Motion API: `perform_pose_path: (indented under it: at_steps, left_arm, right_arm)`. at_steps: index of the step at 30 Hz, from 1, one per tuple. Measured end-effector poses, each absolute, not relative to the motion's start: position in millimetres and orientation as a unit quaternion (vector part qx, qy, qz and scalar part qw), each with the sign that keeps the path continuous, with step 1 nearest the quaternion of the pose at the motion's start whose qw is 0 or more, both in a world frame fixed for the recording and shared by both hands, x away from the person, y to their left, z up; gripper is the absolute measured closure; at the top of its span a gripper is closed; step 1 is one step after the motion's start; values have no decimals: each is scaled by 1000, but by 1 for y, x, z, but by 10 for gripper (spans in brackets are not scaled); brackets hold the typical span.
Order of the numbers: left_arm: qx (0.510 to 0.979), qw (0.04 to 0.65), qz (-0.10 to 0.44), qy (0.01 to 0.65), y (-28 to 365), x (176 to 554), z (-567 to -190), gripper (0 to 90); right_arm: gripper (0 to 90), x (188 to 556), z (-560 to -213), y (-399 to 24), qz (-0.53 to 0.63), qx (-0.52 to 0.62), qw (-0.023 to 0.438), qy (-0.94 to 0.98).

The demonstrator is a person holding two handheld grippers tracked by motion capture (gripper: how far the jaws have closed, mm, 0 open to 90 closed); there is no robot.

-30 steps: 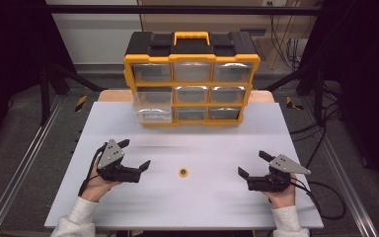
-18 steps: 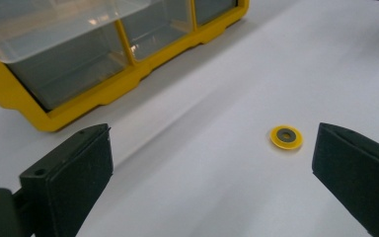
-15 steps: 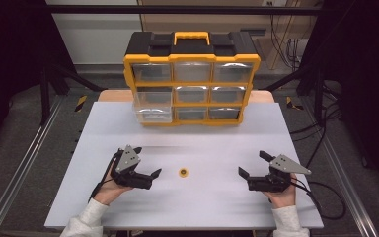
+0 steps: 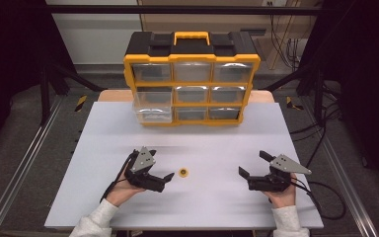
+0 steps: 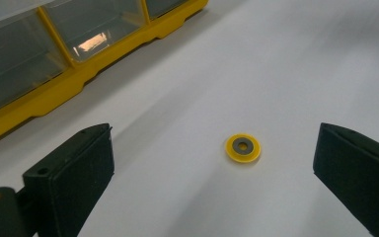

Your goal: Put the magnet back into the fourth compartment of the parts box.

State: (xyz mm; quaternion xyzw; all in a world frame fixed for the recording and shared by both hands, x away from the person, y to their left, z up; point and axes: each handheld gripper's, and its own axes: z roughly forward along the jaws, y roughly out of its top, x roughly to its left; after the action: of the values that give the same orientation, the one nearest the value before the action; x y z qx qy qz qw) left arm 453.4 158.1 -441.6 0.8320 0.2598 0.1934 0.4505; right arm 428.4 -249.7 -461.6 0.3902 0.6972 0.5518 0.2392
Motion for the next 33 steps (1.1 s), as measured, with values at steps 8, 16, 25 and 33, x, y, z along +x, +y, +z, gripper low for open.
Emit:
perform_pose_path:
  at_steps: [8, 16, 25, 33]
  left_arm:
    - [836, 446, 189, 257, 136, 462, -445, 23]
    - [843, 434, 178, 264, 120, 466, -455, 33]
    - [860, 399, 161, 275, 107, 471, -471, 54]
    - [864, 372, 151, 302, 103, 477, -479, 102]
  right_arm:
    - [0, 428, -463, -249, 551, 388, 239, 699]
    - [0, 428, -463, -249, 554, 384, 238, 699]
    - [0, 428, -463, -248, 552, 385, 236, 701]
    - [0, 428, -464, -248, 550, 385, 237, 702]
